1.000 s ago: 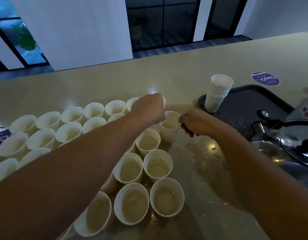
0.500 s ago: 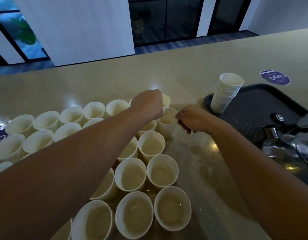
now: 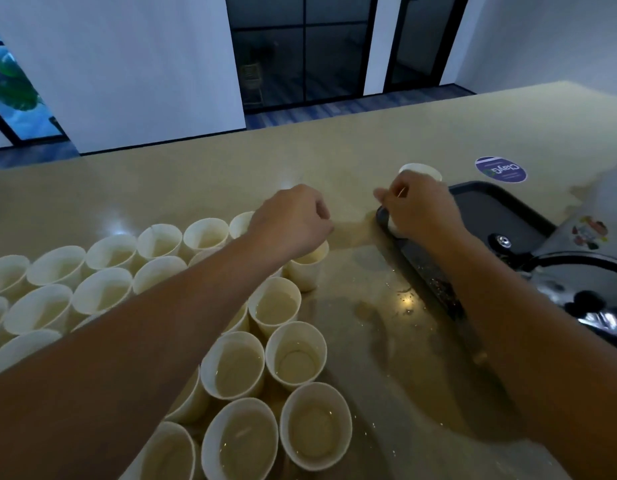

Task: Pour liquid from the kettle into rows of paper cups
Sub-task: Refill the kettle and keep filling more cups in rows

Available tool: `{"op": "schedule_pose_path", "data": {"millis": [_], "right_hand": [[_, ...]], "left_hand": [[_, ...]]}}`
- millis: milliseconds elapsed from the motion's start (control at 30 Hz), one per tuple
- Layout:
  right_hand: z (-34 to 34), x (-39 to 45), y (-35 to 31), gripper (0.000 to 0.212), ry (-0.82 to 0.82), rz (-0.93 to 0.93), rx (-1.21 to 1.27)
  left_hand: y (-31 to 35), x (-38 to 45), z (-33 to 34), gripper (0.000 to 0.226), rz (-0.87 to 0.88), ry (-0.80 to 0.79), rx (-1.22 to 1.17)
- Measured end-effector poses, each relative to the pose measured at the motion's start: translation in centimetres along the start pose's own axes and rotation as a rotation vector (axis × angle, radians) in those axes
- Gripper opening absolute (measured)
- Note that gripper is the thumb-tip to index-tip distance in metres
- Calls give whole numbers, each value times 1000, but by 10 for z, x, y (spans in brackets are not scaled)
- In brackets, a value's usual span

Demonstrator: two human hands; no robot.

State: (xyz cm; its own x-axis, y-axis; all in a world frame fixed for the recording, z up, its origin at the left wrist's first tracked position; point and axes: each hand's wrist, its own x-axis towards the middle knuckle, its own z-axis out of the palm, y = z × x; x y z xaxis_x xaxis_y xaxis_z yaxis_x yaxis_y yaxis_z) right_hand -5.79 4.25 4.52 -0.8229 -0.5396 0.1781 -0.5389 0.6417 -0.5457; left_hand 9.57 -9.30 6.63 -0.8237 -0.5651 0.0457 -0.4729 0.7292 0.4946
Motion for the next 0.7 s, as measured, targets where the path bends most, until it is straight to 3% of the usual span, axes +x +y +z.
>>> {"op": "schedule_pose_path", "data": {"millis": [100,300,433,533,700], "right_hand": [[-15,27,9,23,112,-54,-181],[-17,58,24,12,-113,-75,-605],[-19,63,29,19,-157,-81,-606],[-22,63,32,8,-148,-104,-659],[-29,62,37,12,-105,-141,-574]], "left_hand": [[11,5,11,13,4,0,-105],[29,11,39,11,13,-21,-209],[32,11,48,11,26,-52,-226],[31,10,50,14,21,-76,-239],[32,8,52,14,-4,-94,-232]]}}
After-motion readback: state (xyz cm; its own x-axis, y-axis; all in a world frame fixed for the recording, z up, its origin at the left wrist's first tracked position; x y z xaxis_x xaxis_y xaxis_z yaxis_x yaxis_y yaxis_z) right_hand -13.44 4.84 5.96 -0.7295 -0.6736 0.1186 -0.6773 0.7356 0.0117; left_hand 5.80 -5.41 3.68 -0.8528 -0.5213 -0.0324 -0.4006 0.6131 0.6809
